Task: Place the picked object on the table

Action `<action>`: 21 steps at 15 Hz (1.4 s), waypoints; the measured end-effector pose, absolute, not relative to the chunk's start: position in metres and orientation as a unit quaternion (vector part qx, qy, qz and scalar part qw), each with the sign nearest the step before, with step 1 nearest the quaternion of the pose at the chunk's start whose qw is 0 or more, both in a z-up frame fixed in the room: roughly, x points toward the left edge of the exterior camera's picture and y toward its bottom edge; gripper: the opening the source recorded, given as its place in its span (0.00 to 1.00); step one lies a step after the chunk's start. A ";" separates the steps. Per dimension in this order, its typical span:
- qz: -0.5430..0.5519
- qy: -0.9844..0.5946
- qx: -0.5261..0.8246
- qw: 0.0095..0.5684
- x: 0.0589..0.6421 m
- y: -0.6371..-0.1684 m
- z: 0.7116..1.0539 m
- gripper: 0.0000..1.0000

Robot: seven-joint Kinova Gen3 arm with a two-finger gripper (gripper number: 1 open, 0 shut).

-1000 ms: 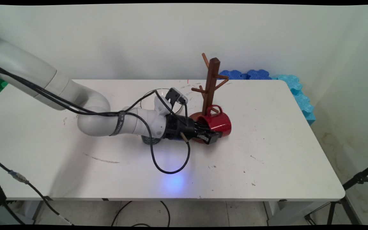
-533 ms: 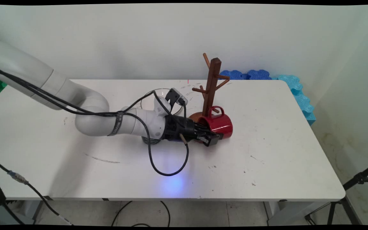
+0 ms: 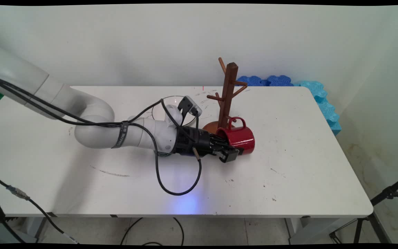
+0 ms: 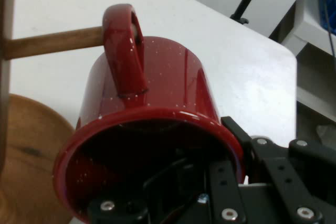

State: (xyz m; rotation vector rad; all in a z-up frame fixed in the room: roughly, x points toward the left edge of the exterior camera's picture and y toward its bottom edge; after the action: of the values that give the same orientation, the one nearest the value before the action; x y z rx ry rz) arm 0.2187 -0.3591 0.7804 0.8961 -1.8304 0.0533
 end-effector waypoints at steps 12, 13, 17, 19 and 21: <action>0.013 -0.774 0.335 0.537 0.225 -0.335 0.814 0.00; 0.014 -0.777 0.331 0.535 0.228 -0.333 0.819 0.00; 0.016 -0.787 0.319 0.527 0.237 -0.328 0.834 0.00; 0.018 -0.793 0.313 0.522 0.242 -0.326 0.842 0.00; 0.020 -0.798 0.308 0.517 0.247 -0.325 0.848 0.00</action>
State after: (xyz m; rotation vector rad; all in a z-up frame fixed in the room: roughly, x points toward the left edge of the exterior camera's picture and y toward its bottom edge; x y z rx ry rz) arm 0.2466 -0.3248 0.8479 0.7403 -1.9167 0.0489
